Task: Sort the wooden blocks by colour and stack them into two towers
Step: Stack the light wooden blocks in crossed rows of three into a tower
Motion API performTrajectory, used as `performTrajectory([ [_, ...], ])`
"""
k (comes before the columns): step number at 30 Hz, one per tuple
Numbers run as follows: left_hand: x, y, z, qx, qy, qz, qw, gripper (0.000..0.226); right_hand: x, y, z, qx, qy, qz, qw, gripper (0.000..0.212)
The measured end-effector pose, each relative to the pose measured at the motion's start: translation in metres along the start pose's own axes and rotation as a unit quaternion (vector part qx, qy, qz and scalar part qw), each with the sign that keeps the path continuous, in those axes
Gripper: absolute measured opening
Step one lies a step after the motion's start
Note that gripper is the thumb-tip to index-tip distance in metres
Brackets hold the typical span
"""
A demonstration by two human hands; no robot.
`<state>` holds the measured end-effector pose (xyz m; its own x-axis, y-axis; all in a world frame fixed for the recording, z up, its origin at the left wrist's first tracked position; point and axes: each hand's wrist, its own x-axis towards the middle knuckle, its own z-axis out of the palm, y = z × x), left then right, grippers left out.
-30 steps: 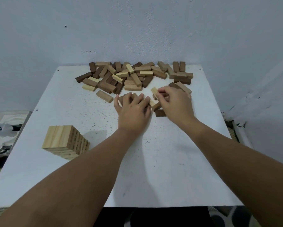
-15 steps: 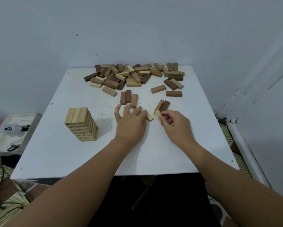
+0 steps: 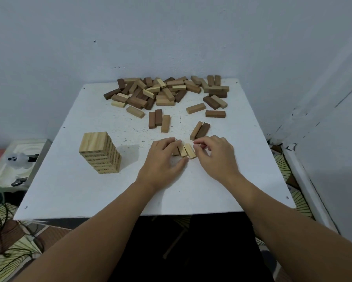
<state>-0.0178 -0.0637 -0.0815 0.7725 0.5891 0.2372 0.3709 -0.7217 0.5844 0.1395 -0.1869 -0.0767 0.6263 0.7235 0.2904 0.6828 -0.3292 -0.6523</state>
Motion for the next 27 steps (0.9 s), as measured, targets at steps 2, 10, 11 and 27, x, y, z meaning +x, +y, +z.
performTrajectory([
  [2, 0.000, -0.002, 0.002, 0.018, -0.001, 0.020, 1.000, 0.055, 0.000, 0.001, 0.002, -0.010, 0.000, 0.000, 1.000, 0.017],
  [10, 0.000, -0.001, 0.005, 0.029, 0.007, 0.045, 0.999, 0.049, 0.004, 0.003, 0.004, -0.039, -0.061, -0.014, 0.997, 0.041],
  [11, -0.001, -0.001, 0.004, 0.025, 0.011, 0.040, 0.999, 0.050, 0.003, 0.002, 0.003, -0.034, -0.061, -0.011, 0.997, 0.042],
  [27, 0.005, -0.001, -0.004, 0.014, -0.017, -0.063, 0.998, 0.061, 0.014, 0.007, -0.015, -0.054, -0.200, 0.017, 0.978, 0.056],
])
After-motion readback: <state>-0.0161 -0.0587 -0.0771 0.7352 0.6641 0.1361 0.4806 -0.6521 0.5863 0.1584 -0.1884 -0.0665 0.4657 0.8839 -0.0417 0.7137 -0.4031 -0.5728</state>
